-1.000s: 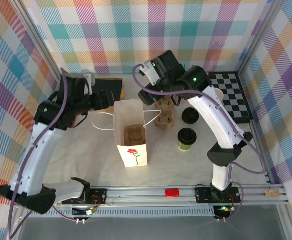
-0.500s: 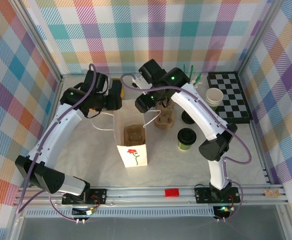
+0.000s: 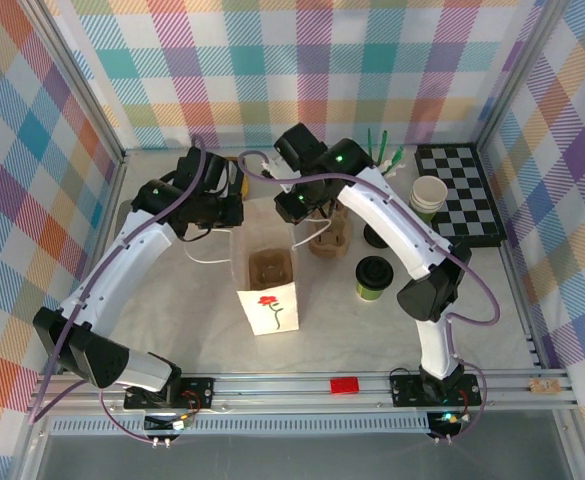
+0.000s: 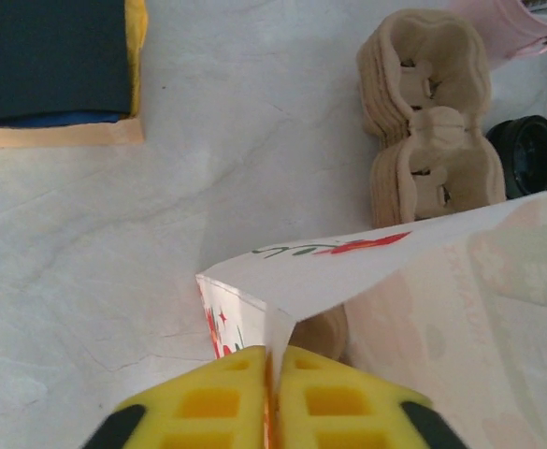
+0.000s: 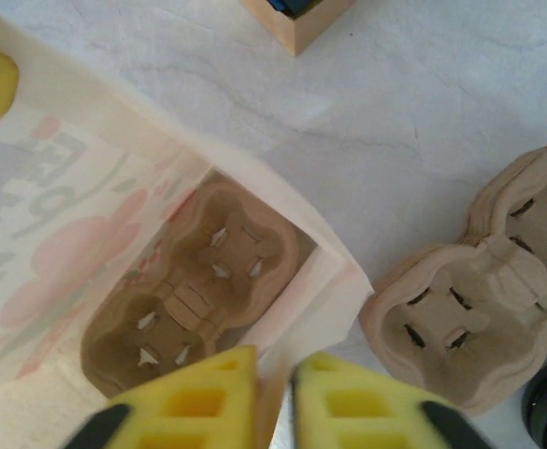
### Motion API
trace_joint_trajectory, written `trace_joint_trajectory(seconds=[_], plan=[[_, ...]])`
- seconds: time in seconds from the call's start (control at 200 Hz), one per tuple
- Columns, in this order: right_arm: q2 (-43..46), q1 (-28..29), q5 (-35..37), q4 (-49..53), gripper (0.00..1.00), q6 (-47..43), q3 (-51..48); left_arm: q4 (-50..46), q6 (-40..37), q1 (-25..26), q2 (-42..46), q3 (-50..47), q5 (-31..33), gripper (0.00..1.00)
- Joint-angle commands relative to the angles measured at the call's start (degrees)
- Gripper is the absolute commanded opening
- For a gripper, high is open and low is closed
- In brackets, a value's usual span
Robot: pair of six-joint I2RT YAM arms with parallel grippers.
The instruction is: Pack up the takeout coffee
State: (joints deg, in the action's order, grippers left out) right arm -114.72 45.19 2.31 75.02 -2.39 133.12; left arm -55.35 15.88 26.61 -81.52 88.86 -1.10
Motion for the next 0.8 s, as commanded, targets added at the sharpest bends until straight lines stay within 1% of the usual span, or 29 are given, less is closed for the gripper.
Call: trace_joint_trajectory(seconds=[0.0, 0.12, 0.185, 0.275, 0.36, 0.415, 0.425, 0.52, 0.7, 0.795], plan=[[1.0, 1.1, 0.7, -0.4, 0.09, 0.8, -0.5, -0.1, 0.5, 1.2, 2.7, 1.8, 2.1, 0.05], [3.1, 3.4, 5.1, -1.6, 0.05, 0.4, -0.2, -0.2, 0.9, 3.0, 5.4, 2.9, 5.1, 0.04], [4.7, 4.7, 7.9, -2.9, 0.03, 0.1, -0.2, 1.5, 1.0, 4.2, 8.0, 2.2, 6.6, 0.03], [7.2, 6.9, 10.9, -5.5, 0.00, -0.8, -1.0, 7.4, 1.1, 6.0, 13.4, -2.3, 7.9, 0.02], [10.0, 9.7, 15.4, -9.1, 0.00, -2.3, -3.4, 12.8, 1.5, 6.8, 18.6, -7.6, 10.1, 0.01], [12.1, 11.6, 18.6, -12.2, 0.00, -2.7, -6.1, 15.6, 1.6, 6.9, 21.7, -10.9, 10.4, 0.01], [12.3, 11.9, 19.1, -12.8, 0.00, -4.2, -6.6, 15.9, 1.6, 6.9, 22.3, -11.5, 10.3, 0.01], [16.2, 14.6, 22.4, -18.5, 0.00, -6.0, -12.6, 20.4, 1.7, 7.1, 26.8, -16.4, 9.3, 0.01], [24.2, 18.5, 25.4, -31.1, 0.00, -5.8, -26.6, 24.0, 0.0, 8.3, 31.5, -21.8, 8.4, 0.01], [27.7, 19.7, 27.6, -37.1, 0.00, -5.6, -32.9, 25.1, -0.2, 9.8, 33.1, -23.3, 9.4, 0.01]])
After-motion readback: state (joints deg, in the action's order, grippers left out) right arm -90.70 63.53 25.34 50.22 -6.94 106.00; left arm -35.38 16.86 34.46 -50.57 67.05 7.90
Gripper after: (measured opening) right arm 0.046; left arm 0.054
